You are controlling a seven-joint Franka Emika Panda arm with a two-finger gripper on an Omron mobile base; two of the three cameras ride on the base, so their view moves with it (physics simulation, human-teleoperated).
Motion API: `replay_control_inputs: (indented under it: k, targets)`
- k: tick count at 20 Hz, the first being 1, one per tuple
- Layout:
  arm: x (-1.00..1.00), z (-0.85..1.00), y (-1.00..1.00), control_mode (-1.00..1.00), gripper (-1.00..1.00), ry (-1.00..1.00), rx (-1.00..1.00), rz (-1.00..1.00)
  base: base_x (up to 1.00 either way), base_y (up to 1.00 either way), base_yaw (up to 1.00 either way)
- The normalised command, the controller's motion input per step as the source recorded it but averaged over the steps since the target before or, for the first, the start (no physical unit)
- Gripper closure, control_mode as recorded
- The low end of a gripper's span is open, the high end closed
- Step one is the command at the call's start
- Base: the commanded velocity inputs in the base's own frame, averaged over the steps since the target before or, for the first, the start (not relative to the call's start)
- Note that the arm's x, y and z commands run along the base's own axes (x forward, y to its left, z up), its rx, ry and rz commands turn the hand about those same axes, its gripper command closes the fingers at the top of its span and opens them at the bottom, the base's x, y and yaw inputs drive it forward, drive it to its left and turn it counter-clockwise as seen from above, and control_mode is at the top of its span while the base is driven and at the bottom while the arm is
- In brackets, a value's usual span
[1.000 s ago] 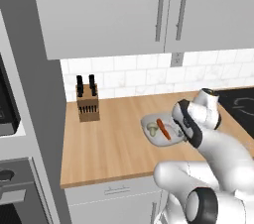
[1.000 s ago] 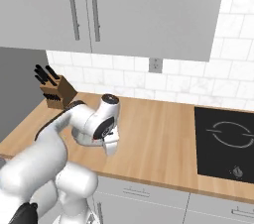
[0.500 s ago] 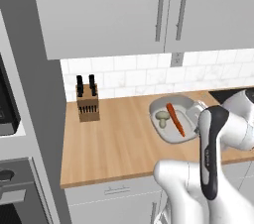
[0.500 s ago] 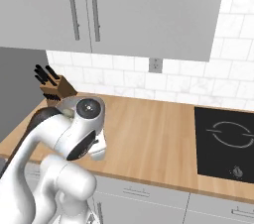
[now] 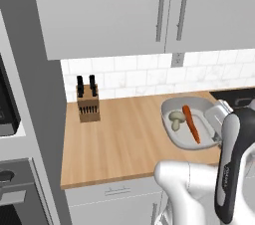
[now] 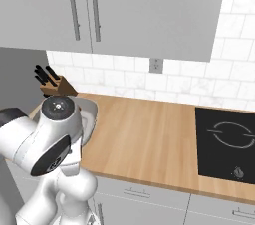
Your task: Take the meat container that has the steak and place it on the second highest rack of the freezer. Then take the vegetable container that has the carrot and mushroom and place it on the highest rack of the freezer.
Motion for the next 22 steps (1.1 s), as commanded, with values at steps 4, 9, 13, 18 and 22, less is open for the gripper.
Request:
replay_control_inputs:
  k: [4,9,13,18,22]
  targets:
    - [-0.02,0.0,0.0,-1.0,1.0,0.02,0.0,0.0,0.0,0.0,0.0]
    - [-0.14,-0.02,0.0,-1.0,1.0,0.01,0.0,0.0,0.0,0.0,0.0]
    - [-0.23,-0.02,0.0,1.0,1.0,0.0,0.0,0.02,-0.75,0.0,0.07]
    - [0.0,0.0,0.0,1.0,1.0,0.0,0.0,0.0,-1.0,0.01,0.0]
    - [0.0,0.0,0.0,1.0,1.0,0.0,0.0,0.0,-0.92,0.92,0.09]
